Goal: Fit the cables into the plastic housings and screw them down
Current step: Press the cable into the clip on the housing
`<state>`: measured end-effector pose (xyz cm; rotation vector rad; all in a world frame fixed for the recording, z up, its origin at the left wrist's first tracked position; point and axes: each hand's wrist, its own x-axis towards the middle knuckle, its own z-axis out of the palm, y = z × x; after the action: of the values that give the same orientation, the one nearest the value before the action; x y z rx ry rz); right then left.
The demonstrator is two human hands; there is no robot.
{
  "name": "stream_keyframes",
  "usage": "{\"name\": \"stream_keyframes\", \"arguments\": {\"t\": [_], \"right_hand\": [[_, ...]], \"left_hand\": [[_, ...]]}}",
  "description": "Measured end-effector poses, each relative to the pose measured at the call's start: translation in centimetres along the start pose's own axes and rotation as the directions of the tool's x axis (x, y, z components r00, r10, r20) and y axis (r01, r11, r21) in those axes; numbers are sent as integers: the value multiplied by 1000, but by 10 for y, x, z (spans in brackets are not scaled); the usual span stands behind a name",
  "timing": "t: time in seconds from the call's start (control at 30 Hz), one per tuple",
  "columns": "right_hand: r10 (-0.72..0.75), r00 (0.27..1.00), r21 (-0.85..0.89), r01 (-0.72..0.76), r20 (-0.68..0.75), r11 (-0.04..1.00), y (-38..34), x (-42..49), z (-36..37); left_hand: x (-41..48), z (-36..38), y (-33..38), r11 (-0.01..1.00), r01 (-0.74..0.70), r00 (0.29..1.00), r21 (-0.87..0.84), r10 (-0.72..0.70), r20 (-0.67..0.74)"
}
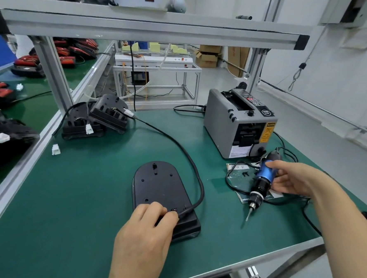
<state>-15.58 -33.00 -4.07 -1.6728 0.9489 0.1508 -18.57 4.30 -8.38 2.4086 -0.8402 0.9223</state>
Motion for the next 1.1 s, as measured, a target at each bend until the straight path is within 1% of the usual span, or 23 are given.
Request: {"name": "stream_keyframes", "arguments": {"t": [0.1,0.17,0.23,0.3,0.4,0.5,0.53,0.63,0.67,0.77,0.83,0.93,1.0,1.1], "right_hand": [[3,999,82,-7,49,997,5,0,-5],[-20,997,153,9,70,988,9,0,-7],[-70,995,245,51,68,968,14,0,-6],[-142,988,391,106,64,914,17,0,-3],[-240,971,619,186,4,763,19,-2,5],[-274,957,770,249,-101,587,17,-6,15],[-298,946,797,275,-126,538,14,-9,18],[-334,927,827,318,-169,464,3,-19,22],[-338,924,848,319,-178,424,-1,-22,23],[-387,903,926,295,-188,237,-13,-34,28],[-463,874,958,241,-145,156,-21,-43,33],[-551,829,977,184,-96,106,-32,-55,42],[-603,795,978,172,-67,119,-41,-61,48],[-663,749,975,150,-2,166,-54,-71,60]], "left_hand": [[0,0,0,1000,4,1000,6,-4,-4],[1,-1,1,1000,12,1000,5,-12,6],[2,-2,1,1000,21,999,-6,-21,30],[2,-3,2,1000,24,999,-13,-23,48],[2,-4,2,999,25,998,-20,-24,57],[3,-5,2,1000,23,998,-18,-22,54],[4,-5,3,1000,21,998,-13,-21,53],[3,-5,3,1000,24,998,-3,-24,51],[3,-5,3,1000,28,998,-2,-28,52],[3,-4,3,999,34,998,1,-34,58],[3,-4,3,999,33,998,3,-34,59],[4,-4,3,1000,29,998,8,-30,58],[4,-5,3,1000,25,998,5,-25,57],[4,-6,3,1000,21,998,4,-21,57]]}}
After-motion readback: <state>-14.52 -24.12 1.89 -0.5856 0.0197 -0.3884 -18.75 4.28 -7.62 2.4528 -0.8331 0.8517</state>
